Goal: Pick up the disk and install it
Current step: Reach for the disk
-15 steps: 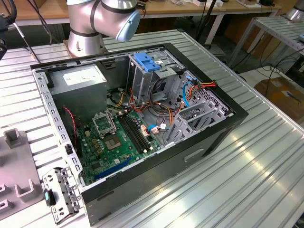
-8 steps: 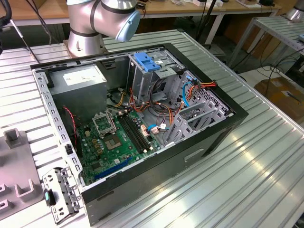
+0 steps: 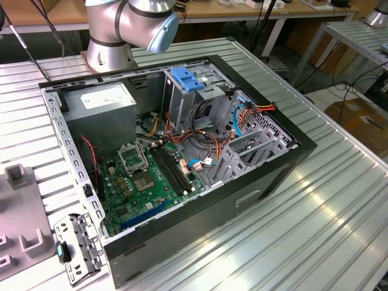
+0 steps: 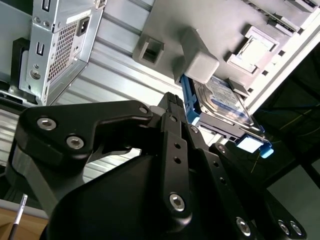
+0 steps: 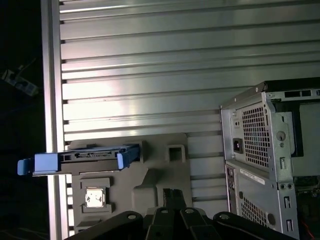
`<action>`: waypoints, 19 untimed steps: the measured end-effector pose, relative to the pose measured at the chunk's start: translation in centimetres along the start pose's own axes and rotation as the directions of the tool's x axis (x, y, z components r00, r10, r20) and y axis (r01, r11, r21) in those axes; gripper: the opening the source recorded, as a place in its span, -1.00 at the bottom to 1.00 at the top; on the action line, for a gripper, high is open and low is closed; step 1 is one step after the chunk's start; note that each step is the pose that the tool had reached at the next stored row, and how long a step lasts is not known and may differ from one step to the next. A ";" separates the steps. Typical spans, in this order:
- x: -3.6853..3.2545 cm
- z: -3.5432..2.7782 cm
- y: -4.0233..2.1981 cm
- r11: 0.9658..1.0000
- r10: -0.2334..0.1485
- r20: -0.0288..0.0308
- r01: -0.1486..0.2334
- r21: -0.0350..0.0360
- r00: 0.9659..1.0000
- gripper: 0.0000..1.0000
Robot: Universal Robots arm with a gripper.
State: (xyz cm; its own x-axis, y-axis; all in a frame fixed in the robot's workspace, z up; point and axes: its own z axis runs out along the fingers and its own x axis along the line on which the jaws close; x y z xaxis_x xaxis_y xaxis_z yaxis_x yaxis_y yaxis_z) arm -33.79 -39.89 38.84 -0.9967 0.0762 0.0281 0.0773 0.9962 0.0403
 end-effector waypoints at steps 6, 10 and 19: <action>0.55 0.04 -0.04 1.000 0.000 -0.001 0.000 0.000 1.000 -0.79; 1.18 0.09 -0.09 1.000 0.000 -0.002 0.000 0.000 1.000 -0.79; 2.11 0.16 -0.17 1.000 0.000 -0.003 0.000 0.000 1.000 -0.79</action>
State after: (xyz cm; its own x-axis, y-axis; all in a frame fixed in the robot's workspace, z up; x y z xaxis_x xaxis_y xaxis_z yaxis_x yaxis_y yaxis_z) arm -35.91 -39.89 38.73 -0.9966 0.0762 0.0312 0.0774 0.9962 0.0401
